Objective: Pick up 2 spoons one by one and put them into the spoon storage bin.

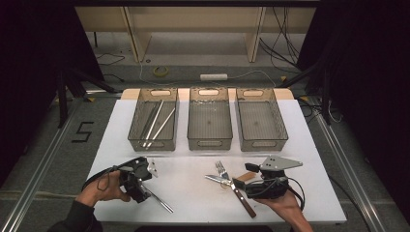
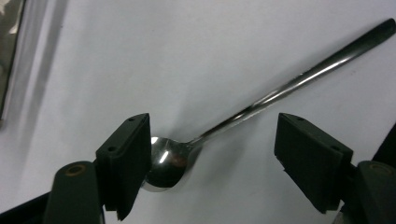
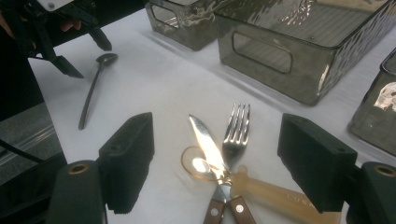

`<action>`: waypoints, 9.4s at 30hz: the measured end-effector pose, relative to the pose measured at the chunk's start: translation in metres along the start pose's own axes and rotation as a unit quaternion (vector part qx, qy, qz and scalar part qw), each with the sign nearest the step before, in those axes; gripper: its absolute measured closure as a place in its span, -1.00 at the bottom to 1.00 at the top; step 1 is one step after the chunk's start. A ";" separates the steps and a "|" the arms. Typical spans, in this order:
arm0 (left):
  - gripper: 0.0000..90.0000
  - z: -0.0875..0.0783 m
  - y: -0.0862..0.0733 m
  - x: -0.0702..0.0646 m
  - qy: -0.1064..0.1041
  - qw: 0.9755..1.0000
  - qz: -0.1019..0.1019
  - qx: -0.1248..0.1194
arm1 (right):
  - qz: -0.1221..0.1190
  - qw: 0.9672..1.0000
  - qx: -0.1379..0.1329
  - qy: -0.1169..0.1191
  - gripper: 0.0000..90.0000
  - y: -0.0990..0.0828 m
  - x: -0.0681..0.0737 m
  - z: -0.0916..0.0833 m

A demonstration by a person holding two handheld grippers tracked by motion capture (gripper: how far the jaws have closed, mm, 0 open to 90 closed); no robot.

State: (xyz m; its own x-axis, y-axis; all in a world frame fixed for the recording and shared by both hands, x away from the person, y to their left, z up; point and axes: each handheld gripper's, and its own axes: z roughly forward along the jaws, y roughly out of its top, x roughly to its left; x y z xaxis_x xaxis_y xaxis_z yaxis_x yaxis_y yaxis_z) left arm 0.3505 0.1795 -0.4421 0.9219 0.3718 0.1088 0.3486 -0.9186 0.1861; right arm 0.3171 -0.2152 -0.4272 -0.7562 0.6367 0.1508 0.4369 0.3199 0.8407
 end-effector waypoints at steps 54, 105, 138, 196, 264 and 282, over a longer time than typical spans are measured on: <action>0.94 0.021 0.004 -0.008 0.036 0.994 0.100 -0.036 | -0.007 1.000 0.012 0.001 -0.37 0.000 0.001 0.002; 0.98 -0.007 0.012 0.009 0.014 0.978 -0.126 -0.164 | -0.005 1.000 0.010 -0.004 -0.37 -0.001 -0.002 0.000; 0.98 -0.039 0.058 0.030 -0.005 0.926 -0.211 -0.314 | 0.007 1.000 0.006 -0.012 -0.37 -0.002 -0.010 -0.001; 0.98 -0.030 0.163 0.111 -0.021 0.876 -0.315 -0.364 | 0.007 1.000 0.010 -0.006 -0.37 -0.003 -0.011 -0.001; -0.52 -0.030 0.066 0.040 -0.013 0.895 -0.252 -0.369 | -0.049 0.996 0.071 -0.007 -0.37 0.011 -0.017 0.003; -0.58 -0.022 0.013 0.004 0.003 0.880 -0.249 -0.404 | -0.143 0.971 0.192 -0.014 -0.37 0.044 -0.045 0.015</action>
State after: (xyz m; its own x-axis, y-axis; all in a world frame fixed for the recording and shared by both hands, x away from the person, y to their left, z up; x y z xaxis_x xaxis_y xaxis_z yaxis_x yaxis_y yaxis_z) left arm 0.3547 0.1720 -0.4177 0.6862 0.7053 -0.1781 0.4726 -0.2462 0.8462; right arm 0.3776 -0.2195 -0.4045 -0.8619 0.5007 -0.0797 0.3646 0.7214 0.5887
